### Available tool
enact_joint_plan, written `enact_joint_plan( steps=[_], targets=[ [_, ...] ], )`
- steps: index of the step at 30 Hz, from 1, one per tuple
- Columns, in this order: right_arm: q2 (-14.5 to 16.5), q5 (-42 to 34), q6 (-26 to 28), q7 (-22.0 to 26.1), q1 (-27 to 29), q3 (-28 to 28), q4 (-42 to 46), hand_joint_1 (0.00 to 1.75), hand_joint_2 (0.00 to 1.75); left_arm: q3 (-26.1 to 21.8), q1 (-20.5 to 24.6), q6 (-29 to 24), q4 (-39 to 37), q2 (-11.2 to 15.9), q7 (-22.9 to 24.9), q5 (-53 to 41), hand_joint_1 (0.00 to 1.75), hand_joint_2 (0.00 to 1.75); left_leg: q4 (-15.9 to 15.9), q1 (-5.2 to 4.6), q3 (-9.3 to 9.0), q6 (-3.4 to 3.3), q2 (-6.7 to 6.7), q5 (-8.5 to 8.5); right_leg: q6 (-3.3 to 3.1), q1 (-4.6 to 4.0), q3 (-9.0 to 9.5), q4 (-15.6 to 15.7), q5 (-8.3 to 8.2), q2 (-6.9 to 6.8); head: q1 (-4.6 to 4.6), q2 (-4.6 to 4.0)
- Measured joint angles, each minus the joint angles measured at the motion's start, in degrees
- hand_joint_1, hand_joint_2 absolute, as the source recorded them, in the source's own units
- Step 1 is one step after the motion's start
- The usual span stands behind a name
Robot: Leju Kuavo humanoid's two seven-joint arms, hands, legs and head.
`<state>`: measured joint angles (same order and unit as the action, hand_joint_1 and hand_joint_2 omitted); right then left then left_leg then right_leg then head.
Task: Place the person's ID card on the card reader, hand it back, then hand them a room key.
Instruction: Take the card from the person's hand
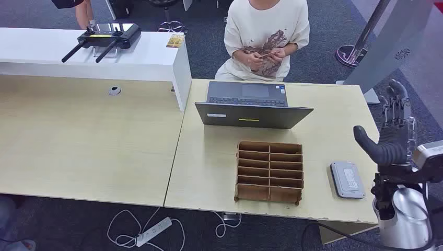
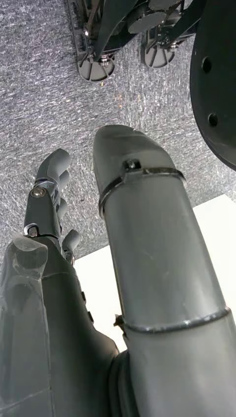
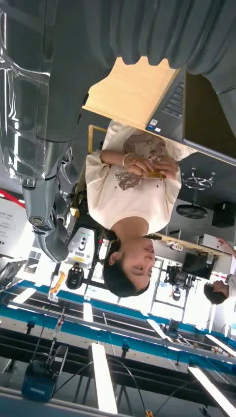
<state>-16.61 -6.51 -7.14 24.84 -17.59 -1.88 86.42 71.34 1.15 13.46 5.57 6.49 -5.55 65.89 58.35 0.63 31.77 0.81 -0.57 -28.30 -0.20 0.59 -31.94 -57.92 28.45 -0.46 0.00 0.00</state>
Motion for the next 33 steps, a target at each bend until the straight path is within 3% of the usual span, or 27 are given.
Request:
enact_joint_plan(
  steps=[18, 33],
  targets=[
    [0.1, 2.1, 0.7, -1.7, -3.2, 1.3, -1.1, 0.00, 1.75, 0.0, 0.0, 0.0, 0.0, 0.0, 0.0, 0.1, 0.00, 0.00, 0.0, 0.00, 0.02, 0.00, -0.01, 0.00, 0.00, 0.00, 0.01, 0.0, 0.00, -0.01, 0.00, 0.00],
    [0.3, 21.0, 15.1, -3.8, -12.5, 7.4, -5.4, 0.00, 1.75, 0.2, 0.3, 0.0, 0.0, 0.0, 0.4, -0.3, 0.00, 0.00, 0.0, 0.00, 0.01, 0.00, 0.00, 0.01, -0.01, 0.00, 0.01, 0.0, -0.01, -0.01, -0.01, 0.00]
  ],
)
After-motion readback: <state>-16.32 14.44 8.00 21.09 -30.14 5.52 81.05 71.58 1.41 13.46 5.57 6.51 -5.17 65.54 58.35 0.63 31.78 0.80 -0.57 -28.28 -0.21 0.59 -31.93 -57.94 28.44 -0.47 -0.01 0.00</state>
